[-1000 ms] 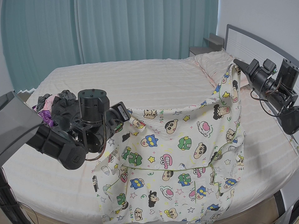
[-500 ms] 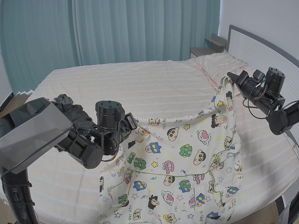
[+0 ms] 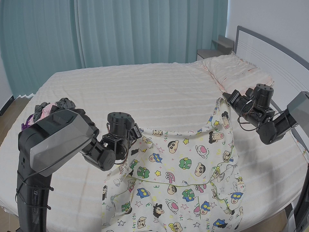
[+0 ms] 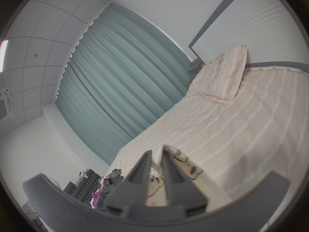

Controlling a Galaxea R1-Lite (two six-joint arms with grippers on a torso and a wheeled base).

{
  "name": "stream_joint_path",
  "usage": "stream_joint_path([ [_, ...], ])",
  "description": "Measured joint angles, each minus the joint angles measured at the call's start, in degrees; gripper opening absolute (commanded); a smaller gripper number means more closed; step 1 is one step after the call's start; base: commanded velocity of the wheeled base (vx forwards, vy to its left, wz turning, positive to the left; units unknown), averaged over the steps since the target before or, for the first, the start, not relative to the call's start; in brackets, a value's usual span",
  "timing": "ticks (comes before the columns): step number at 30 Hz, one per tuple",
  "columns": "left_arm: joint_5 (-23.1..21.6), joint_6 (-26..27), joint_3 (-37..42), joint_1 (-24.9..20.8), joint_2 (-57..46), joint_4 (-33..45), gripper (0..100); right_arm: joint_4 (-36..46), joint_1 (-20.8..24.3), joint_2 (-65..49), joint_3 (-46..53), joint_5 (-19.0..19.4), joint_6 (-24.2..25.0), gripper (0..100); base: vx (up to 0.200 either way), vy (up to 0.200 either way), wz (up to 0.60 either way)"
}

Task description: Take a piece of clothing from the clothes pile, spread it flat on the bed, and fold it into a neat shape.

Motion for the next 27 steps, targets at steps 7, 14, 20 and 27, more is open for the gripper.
stream_joint_path([
  [7, 0.37, 0.02, -7.03, 1.88, 5.28, 3.78, 100, 3.34, 1.11, 8.91, -7.56, -2.01, 0.24, 100, 0.0, 0.0, 0.0],
  [14, 1.43, 0.38, -11.97, 4.99, 8.86, 6.41, 100, 7.42, 1.52, 15.43, -16.57, -8.97, 0.41, 100, 0.0, 0.0, 0.0],
  [20, 1.65, 3.28, -13.98, 9.16, 10.23, 8.84, 100, 8.41, 1.08, 16.98, -15.63, -9.08, 0.44, 100, 0.0, 0.0, 0.0],
  [27, 0.94, 4.97, -14.51, 12.53, 10.48, 10.57, 100, 9.4, -0.13, 14.75, -7.34, -5.75, -0.77, 100, 0.0, 0.0, 0.0],
])
